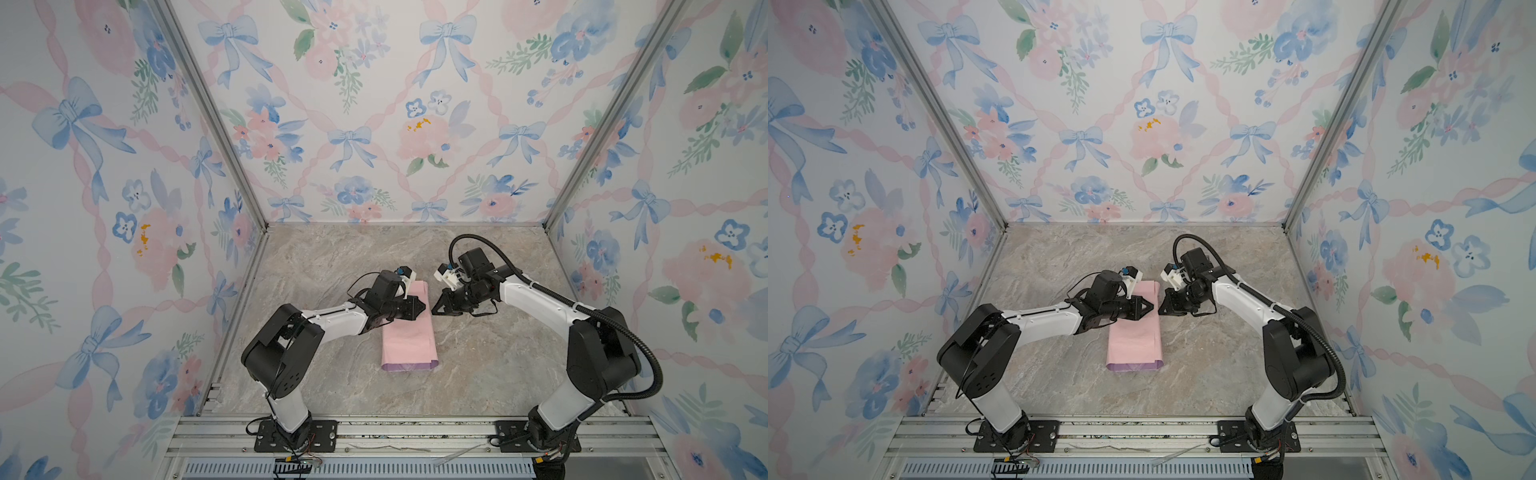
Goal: Wrap the gift box in paper
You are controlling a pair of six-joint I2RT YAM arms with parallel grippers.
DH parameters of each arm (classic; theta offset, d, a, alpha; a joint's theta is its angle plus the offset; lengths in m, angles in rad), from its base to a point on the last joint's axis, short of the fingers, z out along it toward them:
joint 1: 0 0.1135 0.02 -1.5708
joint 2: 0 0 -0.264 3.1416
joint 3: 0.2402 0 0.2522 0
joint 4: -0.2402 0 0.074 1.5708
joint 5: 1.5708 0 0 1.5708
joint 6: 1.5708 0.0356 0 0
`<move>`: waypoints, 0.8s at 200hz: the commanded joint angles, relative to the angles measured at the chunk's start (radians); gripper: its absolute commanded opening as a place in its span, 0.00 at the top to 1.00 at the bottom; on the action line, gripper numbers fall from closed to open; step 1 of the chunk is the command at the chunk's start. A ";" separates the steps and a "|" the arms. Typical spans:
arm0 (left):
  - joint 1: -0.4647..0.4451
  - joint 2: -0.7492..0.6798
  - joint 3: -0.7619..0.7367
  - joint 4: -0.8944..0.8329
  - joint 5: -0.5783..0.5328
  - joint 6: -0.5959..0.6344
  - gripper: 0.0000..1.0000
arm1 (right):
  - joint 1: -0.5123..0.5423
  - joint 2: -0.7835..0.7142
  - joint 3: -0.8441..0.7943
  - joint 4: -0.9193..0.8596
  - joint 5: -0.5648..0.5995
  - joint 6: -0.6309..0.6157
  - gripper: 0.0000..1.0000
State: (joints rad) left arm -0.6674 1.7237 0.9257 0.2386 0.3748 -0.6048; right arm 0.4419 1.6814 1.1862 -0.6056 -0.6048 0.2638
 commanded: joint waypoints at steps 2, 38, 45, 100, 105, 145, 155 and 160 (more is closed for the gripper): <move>-0.008 0.026 -0.010 -0.028 0.000 0.016 0.86 | 0.008 0.043 -0.039 0.068 -0.008 0.042 0.98; -0.011 0.018 -0.010 -0.028 -0.006 0.014 0.86 | 0.008 0.074 -0.078 0.124 -0.007 0.063 1.00; -0.011 0.016 -0.011 -0.029 -0.007 0.014 0.86 | 0.009 0.079 -0.083 0.125 -0.001 0.062 1.00; -0.011 -0.056 0.045 -0.069 -0.017 0.010 0.73 | -0.010 -0.061 -0.044 0.008 0.102 0.047 0.78; -0.011 -0.069 0.057 -0.080 -0.021 0.010 0.72 | -0.010 -0.081 -0.036 -0.010 0.125 0.047 0.76; 0.001 -0.197 0.111 -0.231 -0.123 0.005 0.60 | 0.026 -0.209 0.036 -0.114 0.281 0.081 0.56; 0.014 -0.236 0.098 -0.267 -0.148 -0.009 0.59 | 0.043 -0.222 0.045 -0.112 0.287 0.107 0.55; 0.020 -0.255 0.086 -0.285 -0.160 -0.018 0.58 | 0.054 -0.220 0.051 -0.112 0.287 0.118 0.54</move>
State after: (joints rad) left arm -0.6712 1.5650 1.0080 0.0738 0.2985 -0.6052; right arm 0.4534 1.4849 1.1980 -0.6479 -0.3958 0.3355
